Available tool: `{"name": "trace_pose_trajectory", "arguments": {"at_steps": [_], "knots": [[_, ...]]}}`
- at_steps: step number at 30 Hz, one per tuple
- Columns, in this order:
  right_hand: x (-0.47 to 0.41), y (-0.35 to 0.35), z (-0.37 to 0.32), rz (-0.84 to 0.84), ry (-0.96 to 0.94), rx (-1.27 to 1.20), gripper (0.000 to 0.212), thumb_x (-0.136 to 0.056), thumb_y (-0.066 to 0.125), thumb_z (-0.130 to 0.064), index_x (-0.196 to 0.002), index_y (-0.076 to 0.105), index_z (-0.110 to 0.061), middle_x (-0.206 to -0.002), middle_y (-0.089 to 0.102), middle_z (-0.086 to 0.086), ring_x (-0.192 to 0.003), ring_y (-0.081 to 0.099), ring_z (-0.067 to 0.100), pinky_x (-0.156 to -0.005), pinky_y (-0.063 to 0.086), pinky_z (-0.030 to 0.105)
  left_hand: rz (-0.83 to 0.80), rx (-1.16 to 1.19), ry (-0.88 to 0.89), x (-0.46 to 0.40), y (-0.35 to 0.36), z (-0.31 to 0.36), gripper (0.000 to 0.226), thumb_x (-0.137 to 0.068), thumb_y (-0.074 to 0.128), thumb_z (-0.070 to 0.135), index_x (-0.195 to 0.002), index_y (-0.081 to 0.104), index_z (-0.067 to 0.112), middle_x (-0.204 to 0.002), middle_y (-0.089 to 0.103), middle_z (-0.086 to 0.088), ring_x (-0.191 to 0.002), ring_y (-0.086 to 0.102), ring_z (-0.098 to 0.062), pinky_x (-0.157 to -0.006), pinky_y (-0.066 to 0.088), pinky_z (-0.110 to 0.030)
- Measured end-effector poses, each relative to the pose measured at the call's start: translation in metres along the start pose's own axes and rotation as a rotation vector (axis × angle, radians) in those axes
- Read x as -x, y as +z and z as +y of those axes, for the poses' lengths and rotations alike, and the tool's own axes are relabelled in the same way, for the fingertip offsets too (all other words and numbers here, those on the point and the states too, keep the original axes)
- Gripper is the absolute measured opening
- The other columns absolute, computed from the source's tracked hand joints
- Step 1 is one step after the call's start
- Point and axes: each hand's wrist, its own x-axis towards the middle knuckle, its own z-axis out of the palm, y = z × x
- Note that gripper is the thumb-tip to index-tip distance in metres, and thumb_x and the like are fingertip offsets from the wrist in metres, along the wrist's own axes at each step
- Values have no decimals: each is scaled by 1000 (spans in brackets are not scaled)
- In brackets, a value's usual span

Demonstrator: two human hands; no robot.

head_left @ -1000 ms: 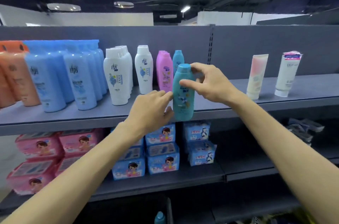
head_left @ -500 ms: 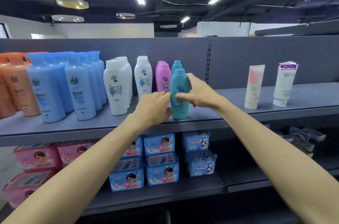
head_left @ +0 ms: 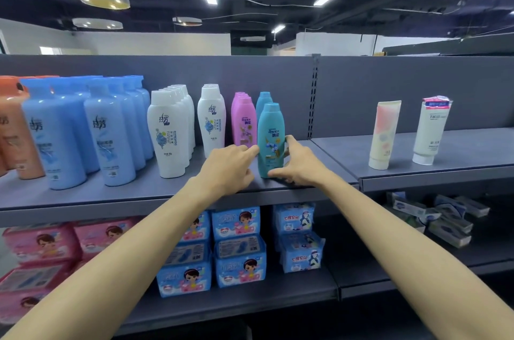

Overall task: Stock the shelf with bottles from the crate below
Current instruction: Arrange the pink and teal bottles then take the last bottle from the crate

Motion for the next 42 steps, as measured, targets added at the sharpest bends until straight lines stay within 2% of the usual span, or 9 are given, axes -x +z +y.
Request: {"name": "trace_pose_trajectory", "arguments": {"at_steps": [6, 11, 17, 22, 27, 31, 42], "knots": [[-18, 2, 11, 40, 14, -17, 66, -76, 85, -27, -126, 43, -19, -106, 56, -5, -81, 61, 10, -59, 41, 15, -21, -17, -7, -15, 13, -4, 24, -86, 49, 26, -109, 46, 16, -89, 56, -2, -84, 56, -25, -54, 35, -33], [-36, 5, 23, 84, 53, -38, 65, -74, 85, -26, -124, 44, -17, -106, 56, -3, -77, 59, 10, -63, 44, 20, -32, 5, -35, -24, 27, -7, 31, -85, 49, 25, -116, 48, 19, -92, 58, -2, -86, 57, -26, -54, 31, -32], [-55, 8, 33, 106, 95, -58, 66, -72, 87, -23, -122, 45, -16, -110, 58, 0, -92, 63, 20, -79, 56, 35, 1, -25, -104, -31, 43, -13, 15, -83, 48, 21, -96, 43, 16, -77, 48, 1, -75, 54, -27, -49, 25, -30], [-72, 10, 38, 110, 126, -61, 65, -71, 88, -23, -120, 45, -17, -112, 61, 2, -96, 63, 20, -84, 57, 38, 71, -5, -157, -45, 48, -21, 13, -80, 48, 21, -91, 46, 14, -71, 50, 1, -67, 54, -27, -48, 26, -30], [-86, 12, 41, 118, 135, -43, 60, -71, 88, -22, -115, 47, -18, -112, 63, 3, -96, 64, 21, -85, 57, 38, 90, -3, -171, -54, 61, -23, 10, -81, 47, 23, -87, 42, 16, -74, 56, 0, -69, 56, -26, -48, 26, -29], [-98, 14, 43, 122, 149, -34, 58, -71, 88, -20, -112, 46, -17, -111, 63, 4, -94, 65, 22, -85, 57, 39, 107, 26, -185, -60, 72, -29, 10, -82, 47, 21, -90, 46, 15, -73, 57, -1, -70, 56, -28, -48, 33, -30], [-146, 22, 54, 128, 196, -10, 60, -68, 86, -23, -112, 46, -17, -107, 63, 7, -93, 65, 27, -87, 56, 45, 215, 53, -248, -65, 93, -36, 20, -77, 50, 20, -97, 51, 16, -72, 59, 1, -67, 58, -27, -47, 28, -29]]}}
